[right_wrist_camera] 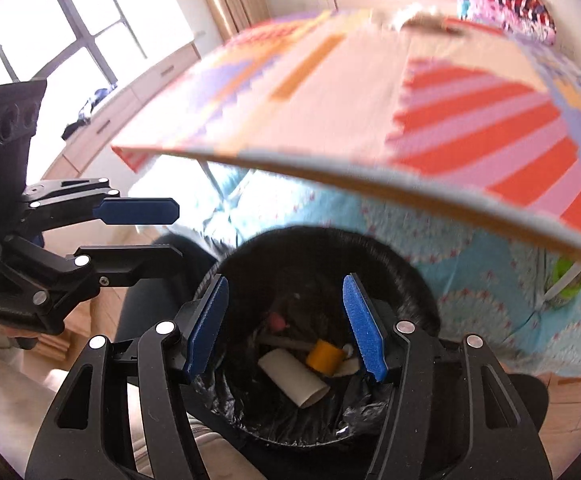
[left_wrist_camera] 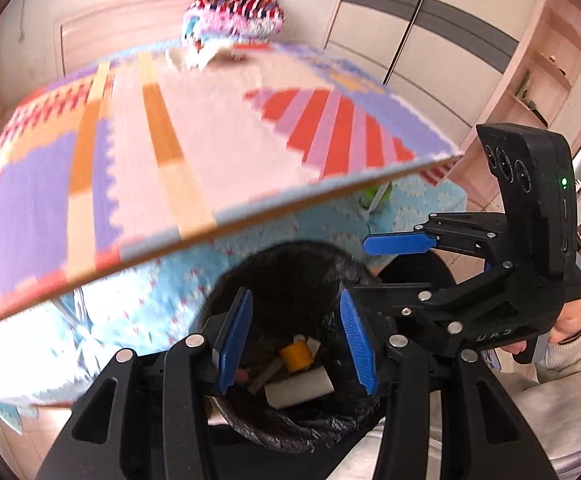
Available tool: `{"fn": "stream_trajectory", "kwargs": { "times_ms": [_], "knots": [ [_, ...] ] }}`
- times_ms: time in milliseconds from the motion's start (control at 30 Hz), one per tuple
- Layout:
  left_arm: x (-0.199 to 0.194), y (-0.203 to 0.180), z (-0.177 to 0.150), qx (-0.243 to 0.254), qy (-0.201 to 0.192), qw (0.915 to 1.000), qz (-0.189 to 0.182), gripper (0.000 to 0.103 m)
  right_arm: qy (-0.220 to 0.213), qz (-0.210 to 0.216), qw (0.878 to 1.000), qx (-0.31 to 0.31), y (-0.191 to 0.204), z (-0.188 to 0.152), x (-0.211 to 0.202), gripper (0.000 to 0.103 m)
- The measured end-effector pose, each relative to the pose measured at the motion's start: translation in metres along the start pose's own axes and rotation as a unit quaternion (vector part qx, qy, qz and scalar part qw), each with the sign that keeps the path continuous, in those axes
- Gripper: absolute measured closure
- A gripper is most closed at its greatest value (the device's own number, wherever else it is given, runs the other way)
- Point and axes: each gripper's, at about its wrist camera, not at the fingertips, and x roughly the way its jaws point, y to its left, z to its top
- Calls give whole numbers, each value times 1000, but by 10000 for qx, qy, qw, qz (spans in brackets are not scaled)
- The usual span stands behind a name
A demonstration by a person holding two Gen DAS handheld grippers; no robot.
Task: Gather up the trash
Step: 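Move both open tools back toward the white tray and tissue on the mat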
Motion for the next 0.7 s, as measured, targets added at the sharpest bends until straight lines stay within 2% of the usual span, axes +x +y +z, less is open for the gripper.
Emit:
{"fn": "stream_trajectory", "kwargs": {
  "times_ms": [200, 400, 700],
  "knots": [
    [-20, -3, 28, 201, -404, 9990, 7, 59, -595, 93, 9982, -45, -7, 23, -39, 44],
    [-34, 5, 60, 261, -796, 9964, 135, 59, -809, -80, 9966, -109, -15, 43, -53, 44],
    [-35, 28, 103, 176, -1052, 9939, 286, 59, -1019, -353, 9938, -257, -32, 84, -57, 44]
  ]
}}
